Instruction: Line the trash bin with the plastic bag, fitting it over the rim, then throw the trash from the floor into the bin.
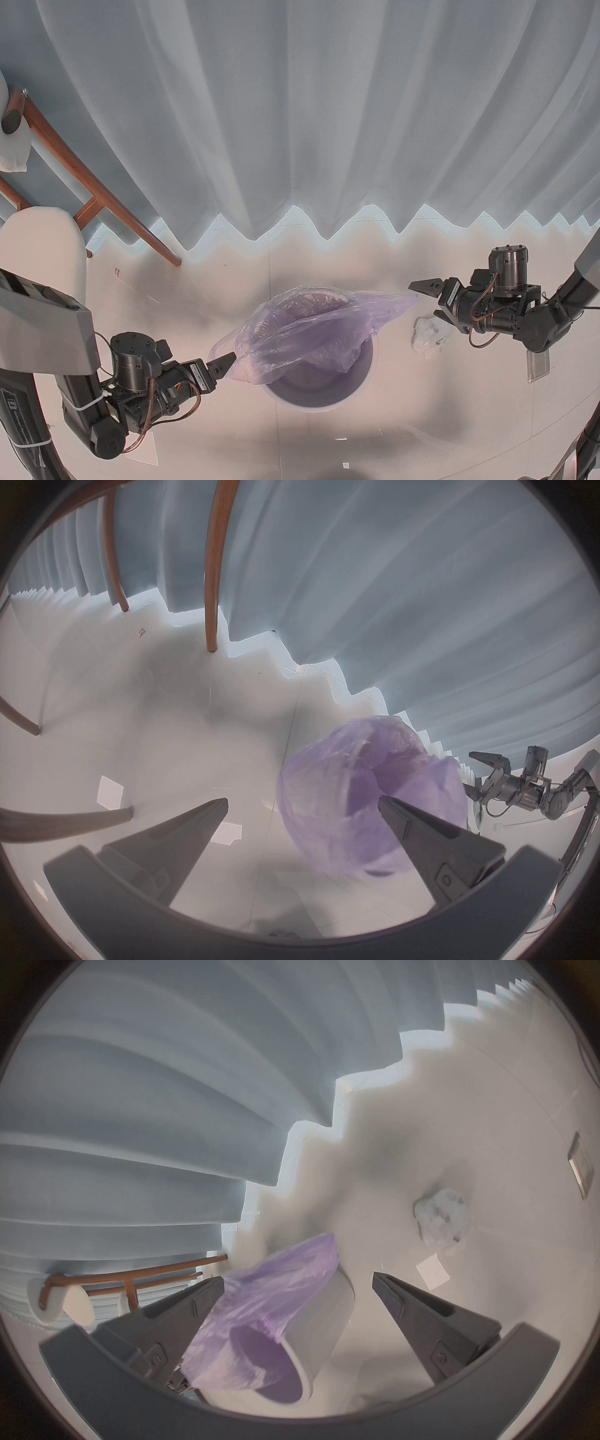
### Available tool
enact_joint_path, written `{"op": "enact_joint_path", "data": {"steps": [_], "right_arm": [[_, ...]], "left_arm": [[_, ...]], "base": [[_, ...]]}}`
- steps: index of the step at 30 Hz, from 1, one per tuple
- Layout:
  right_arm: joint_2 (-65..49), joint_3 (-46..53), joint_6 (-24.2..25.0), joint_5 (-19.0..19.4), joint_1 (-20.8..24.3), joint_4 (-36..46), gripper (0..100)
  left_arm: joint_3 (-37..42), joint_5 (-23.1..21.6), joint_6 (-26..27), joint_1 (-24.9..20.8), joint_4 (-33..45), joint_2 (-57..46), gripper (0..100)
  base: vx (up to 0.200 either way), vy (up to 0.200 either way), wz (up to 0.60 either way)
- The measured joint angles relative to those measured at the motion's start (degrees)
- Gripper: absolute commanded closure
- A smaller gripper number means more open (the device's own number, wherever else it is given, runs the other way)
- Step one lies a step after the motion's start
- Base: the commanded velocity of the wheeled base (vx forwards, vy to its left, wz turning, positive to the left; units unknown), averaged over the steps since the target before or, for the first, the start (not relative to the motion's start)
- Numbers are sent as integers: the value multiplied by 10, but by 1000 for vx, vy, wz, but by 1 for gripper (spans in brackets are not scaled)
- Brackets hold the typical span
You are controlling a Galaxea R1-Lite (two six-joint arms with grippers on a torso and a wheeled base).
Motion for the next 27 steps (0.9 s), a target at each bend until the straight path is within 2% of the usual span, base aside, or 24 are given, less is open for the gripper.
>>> {"op": "enact_joint_path", "data": {"steps": [6,12,19,23,27], "right_arm": [[-63,-28,47,8,12,106,0],[-94,-98,97,4,44,227,0],[-89,-159,135,-17,99,262,0],[-71,-174,180,-28,134,265,0],[-47,-198,223,-37,156,272,0]], "left_arm": [[63,2,-9,-14,-14,-63,0],[82,4,-24,-28,-18,-147,0],[96,29,-43,-92,-18,-235,0],[98,80,-84,-138,-18,-273,0],[98,168,-105,-179,-18,-299,0]], "base": [[0,0,0],[0,0,0],[0,0,0],[0,0,0],[0,0,0]]}}
